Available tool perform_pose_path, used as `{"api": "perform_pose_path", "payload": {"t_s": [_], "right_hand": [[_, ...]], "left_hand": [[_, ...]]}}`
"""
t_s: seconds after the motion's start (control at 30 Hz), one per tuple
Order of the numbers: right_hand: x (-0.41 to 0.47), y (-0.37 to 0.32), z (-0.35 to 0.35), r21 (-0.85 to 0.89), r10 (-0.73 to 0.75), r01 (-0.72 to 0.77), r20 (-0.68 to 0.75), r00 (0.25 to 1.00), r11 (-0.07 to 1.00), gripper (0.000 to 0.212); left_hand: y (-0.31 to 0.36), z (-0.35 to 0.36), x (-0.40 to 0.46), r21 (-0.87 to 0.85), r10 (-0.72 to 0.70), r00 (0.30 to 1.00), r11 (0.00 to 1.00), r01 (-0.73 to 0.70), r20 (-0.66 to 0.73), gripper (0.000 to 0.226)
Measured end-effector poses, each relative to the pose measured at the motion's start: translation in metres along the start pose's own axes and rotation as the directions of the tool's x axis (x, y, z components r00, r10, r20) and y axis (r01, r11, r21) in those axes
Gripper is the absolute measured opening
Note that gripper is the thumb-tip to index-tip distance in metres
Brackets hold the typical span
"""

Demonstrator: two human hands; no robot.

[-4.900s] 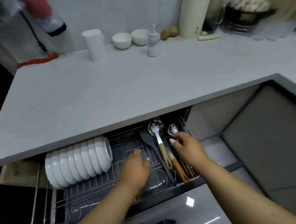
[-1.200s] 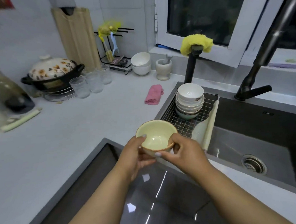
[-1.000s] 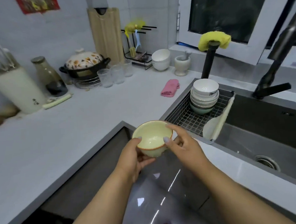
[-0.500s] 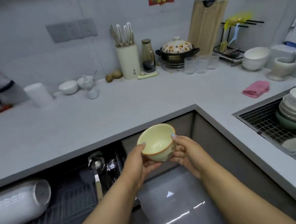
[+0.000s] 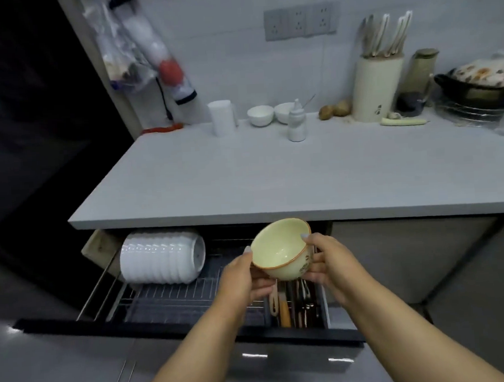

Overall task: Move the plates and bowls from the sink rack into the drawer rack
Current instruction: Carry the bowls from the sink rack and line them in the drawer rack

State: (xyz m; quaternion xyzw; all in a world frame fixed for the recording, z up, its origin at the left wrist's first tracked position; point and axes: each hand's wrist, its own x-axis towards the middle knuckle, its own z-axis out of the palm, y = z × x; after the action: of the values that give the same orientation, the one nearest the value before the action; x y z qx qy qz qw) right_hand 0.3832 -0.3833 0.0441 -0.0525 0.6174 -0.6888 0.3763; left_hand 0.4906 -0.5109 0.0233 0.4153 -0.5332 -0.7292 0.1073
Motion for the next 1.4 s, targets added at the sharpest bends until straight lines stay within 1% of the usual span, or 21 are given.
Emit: {"api": "perform_pose_path", "payload": {"t_s": [0.07, 0.13, 0.17, 0.23, 0.3, 0.37, 0.43, 0.47, 0.57, 0.63, 0.7, 0.87, 1.0, 1.1, 1.17, 1.2, 1.23, 1.4], "right_hand": [[0.008, 0.010, 0.037, -0.042, 0.026, -0.025, 0.028, 0.999, 0.999, 0.021], [0.018, 0.020, 0.075, -0.103, 0.053, -0.049, 0.044, 0.998, 0.994, 0.019], [0.023, 0.026, 0.095, -0.132, 0.067, -0.060, 0.046, 0.997, 0.989, 0.014], [0.034, 0.040, 0.135, -0.181, 0.084, -0.074, 0.048, 0.995, 0.981, 0.008], [0.044, 0.056, 0.176, -0.250, 0.097, -0.084, 0.042, 0.994, 0.965, 0.010], [0.052, 0.072, 0.214, -0.300, 0.117, -0.101, 0.034, 0.993, 0.949, 0.014], [0.061, 0.088, 0.248, -0.327, 0.143, -0.124, 0.033, 0.989, 0.937, 0.017], [0.066, 0.097, 0.264, -0.338, 0.157, -0.137, 0.032, 0.987, 0.931, 0.017], [0.083, 0.123, 0.301, -0.375, 0.205, -0.179, 0.032, 0.978, 0.910, 0.017], [0.097, 0.141, 0.322, -0.416, 0.244, -0.213, 0.023, 0.969, 0.884, 0.023], [0.110, 0.158, 0.340, -0.451, 0.283, -0.249, 0.008, 0.959, 0.857, 0.027], [0.145, 0.197, 0.378, -0.518, 0.333, -0.300, -0.032, 0.943, 0.801, 0.022], [0.169, 0.227, 0.401, -0.606, 0.353, -0.309, -0.049, 0.934, 0.733, 0.034], [0.188, 0.247, 0.413, -0.653, 0.398, -0.339, -0.063, 0.915, 0.677, 0.038], [0.209, 0.269, 0.415, -0.679, 0.428, -0.351, -0.060, 0.902, 0.645, 0.064], [0.221, 0.282, 0.414, -0.701, 0.440, -0.349, -0.055, 0.896, 0.622, 0.074], [0.227, 0.290, 0.417, -0.723, 0.444, -0.345, -0.059, 0.894, 0.599, 0.079], [0.228, 0.291, 0.447, -0.818, 0.423, -0.326, -0.114, 0.899, 0.473, 0.072]], "left_hand": [[0.001, -0.045, 0.010, 0.028, 0.021, 0.996, 0.999, -0.019, -0.089, 0.036], [0.002, -0.092, 0.018, 0.074, 0.050, 0.981, 0.997, -0.037, -0.187, 0.025], [0.002, -0.116, 0.021, 0.121, 0.079, 0.970, 0.991, -0.052, -0.230, 0.020], [0.003, -0.164, 0.020, 0.255, 0.160, 0.938, 0.963, -0.081, -0.306, 0.018], [0.005, -0.211, 0.019, 0.364, 0.226, 0.907, 0.927, -0.089, -0.354, 0.022], [0.002, -0.261, 0.021, 0.466, 0.248, 0.888, 0.884, -0.044, -0.386, 0.020], [-0.004, -0.309, 0.027, 0.570, 0.262, 0.877, 0.821, 0.017, -0.404, 0.043], [-0.007, -0.331, 0.029, 0.603, 0.260, 0.871, 0.796, 0.050, -0.416, 0.049], [-0.019, -0.383, 0.034, 0.710, 0.281, 0.865, 0.695, 0.115, -0.415, 0.054], [-0.025, -0.408, 0.038, 0.767, 0.294, 0.865, 0.625, 0.147, -0.406, 0.058], [-0.031, -0.427, 0.043, 0.797, 0.281, 0.874, 0.578, 0.175, -0.396, 0.060], [-0.043, -0.450, 0.055, 0.882, 0.282, 0.903, 0.434, 0.182, -0.325, 0.063], [-0.050, -0.462, 0.066, 0.918, 0.269, 0.925, 0.362, 0.162, -0.270, 0.063], [-0.052, -0.473, 0.077, 0.939, 0.291, 0.925, 0.310, 0.151, -0.245, 0.067], [-0.054, -0.478, 0.085, 0.949, 0.312, 0.924, 0.289, 0.128, -0.219, 0.077], [-0.055, -0.481, 0.089, 0.952, 0.311, 0.928, 0.284, 0.115, -0.205, 0.080], [-0.057, -0.483, 0.093, 0.955, 0.306, 0.933, 0.279, 0.104, -0.191, 0.081], [-0.065, -0.488, 0.102, 0.962, 0.366, 0.917, 0.269, 0.058, -0.157, 0.079]]}}
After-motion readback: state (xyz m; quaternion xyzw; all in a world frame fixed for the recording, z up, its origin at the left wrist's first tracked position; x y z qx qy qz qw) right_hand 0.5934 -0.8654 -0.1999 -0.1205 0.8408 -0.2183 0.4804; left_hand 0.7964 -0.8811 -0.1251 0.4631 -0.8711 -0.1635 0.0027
